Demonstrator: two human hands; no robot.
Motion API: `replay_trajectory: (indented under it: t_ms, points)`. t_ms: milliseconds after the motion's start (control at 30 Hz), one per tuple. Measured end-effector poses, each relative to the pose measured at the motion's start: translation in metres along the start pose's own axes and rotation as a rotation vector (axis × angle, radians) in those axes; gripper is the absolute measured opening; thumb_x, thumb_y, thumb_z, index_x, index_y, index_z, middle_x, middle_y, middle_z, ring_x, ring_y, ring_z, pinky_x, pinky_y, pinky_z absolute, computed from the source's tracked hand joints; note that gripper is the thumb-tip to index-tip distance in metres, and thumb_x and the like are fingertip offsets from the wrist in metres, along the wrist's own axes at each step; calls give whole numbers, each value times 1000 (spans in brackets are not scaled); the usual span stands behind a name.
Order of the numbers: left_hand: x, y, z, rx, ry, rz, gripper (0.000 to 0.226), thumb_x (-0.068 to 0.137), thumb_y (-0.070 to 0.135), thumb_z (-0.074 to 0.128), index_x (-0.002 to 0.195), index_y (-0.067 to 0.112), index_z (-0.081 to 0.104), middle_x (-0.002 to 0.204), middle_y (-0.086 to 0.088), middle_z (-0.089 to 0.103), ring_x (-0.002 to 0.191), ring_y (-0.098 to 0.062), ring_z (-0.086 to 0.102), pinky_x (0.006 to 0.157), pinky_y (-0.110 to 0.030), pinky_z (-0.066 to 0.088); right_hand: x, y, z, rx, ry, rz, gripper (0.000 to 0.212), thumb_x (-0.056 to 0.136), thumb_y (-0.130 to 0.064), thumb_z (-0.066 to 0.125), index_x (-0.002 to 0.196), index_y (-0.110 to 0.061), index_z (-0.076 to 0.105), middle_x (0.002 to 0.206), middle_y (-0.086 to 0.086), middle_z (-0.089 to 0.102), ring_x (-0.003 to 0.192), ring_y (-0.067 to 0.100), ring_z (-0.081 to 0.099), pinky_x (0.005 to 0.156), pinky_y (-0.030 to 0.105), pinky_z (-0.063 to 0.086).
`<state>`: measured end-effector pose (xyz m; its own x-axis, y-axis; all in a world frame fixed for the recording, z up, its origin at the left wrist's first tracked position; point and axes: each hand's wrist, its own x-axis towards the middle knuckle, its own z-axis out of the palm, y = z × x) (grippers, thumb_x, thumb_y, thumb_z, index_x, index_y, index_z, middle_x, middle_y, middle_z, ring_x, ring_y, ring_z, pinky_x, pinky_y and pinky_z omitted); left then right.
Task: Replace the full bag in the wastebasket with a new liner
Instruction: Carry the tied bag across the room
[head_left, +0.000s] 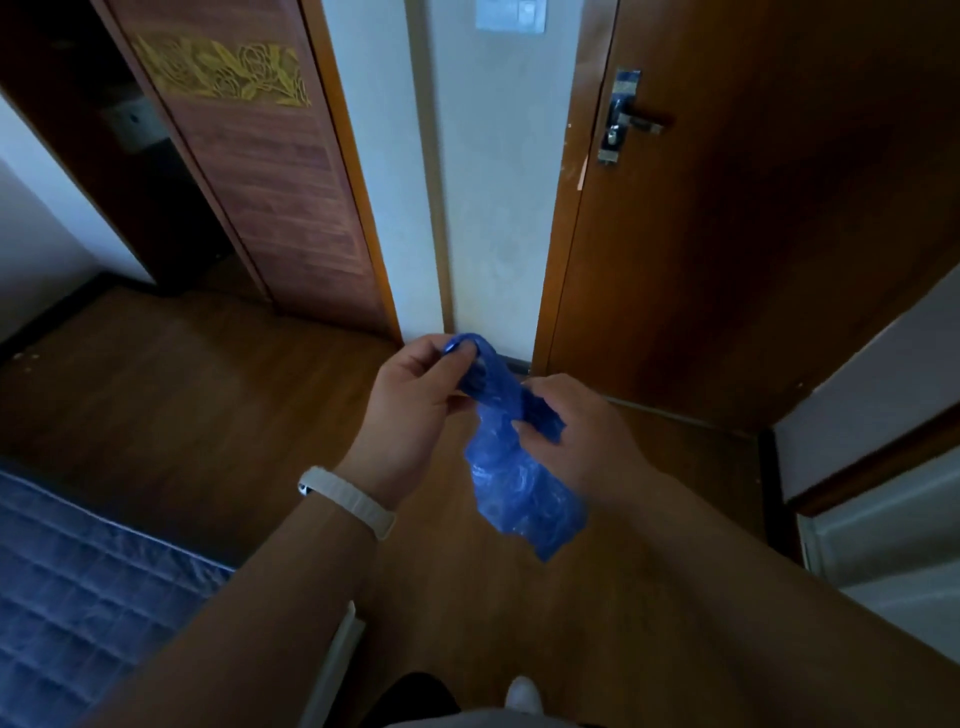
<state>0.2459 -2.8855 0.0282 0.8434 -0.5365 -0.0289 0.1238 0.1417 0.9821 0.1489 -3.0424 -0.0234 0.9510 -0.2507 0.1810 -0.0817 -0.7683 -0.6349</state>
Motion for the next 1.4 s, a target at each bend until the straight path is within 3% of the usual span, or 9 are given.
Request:
replay_trajectory:
  t_ms: [233, 433, 667, 800, 900, 1033, 1267, 1400]
  points:
    - [109, -19, -39, -43, -36, -51, 16, 97, 16, 53, 94, 13, 69, 90, -8, 70, 87, -20, 67, 76, -29, 54, 103, 25, 35, -36, -1, 81, 28, 90, -32, 60, 117, -27, 54, 108, -12, 55, 97, 3, 52, 82, 18, 43]
    - [229, -19, -83, -67, -119, -132, 16, 96, 19, 55, 91, 16, 70, 95, -12, 70, 93, -27, 66, 79, -32, 54, 202, 30, 58, -83, 27, 189, 28, 91, -35, 58, 118, -29, 53, 109, -10, 56, 97, 7, 55, 85, 32, 51]
    - [341, 1, -113, -42, -235, -105, 17, 96, 21, 56, 84, 19, 69, 89, -12, 70, 83, -24, 68, 66, -27, 53, 296, 23, 63, -109, 76, 257, 20, 91, -35, 56, 110, -31, 52, 103, -8, 56, 91, 8, 56, 81, 36, 51]
    - [382, -1, -120, -51, -257, -125, 16, 97, 21, 55, 91, 18, 69, 95, -14, 71, 91, -29, 69, 80, -37, 56, 335, 32, 65, -119, 64, 274, 25, 91, -36, 57, 115, -32, 51, 104, -9, 56, 92, 6, 55, 81, 33, 52]
    - [411, -7, -126, -52, -220, -147, 20, 96, 21, 55, 84, 24, 71, 95, -14, 71, 95, -32, 68, 85, -40, 56, 366, 46, 68, -109, 49, 267, 27, 90, -38, 58, 116, -31, 52, 105, -9, 56, 92, 6, 56, 81, 29, 53]
    - [454, -21, -127, -17, -159, -115, 21, 97, 14, 53, 84, 20, 68, 87, -7, 69, 85, -21, 67, 77, -33, 55, 401, 78, 80, -99, 28, 267, 34, 90, -35, 60, 122, -26, 51, 110, -7, 57, 97, 8, 56, 83, 27, 52]
    - [544, -71, -105, 21, -122, -210, 18, 95, 10, 55, 84, 15, 68, 85, -12, 68, 81, -25, 65, 73, -35, 54, 470, 176, 106, -53, -8, 242, 32, 90, -34, 60, 119, -24, 53, 107, -7, 56, 93, 6, 53, 77, 22, 45]
    - [602, -106, -79, 44, -142, -306, 22, 93, 10, 59, 78, 20, 71, 87, -14, 68, 86, -27, 65, 85, -43, 54, 508, 247, 114, -34, -39, 230, 30, 89, -33, 61, 117, -24, 53, 105, -8, 55, 90, 3, 47, 75, 20, 39]
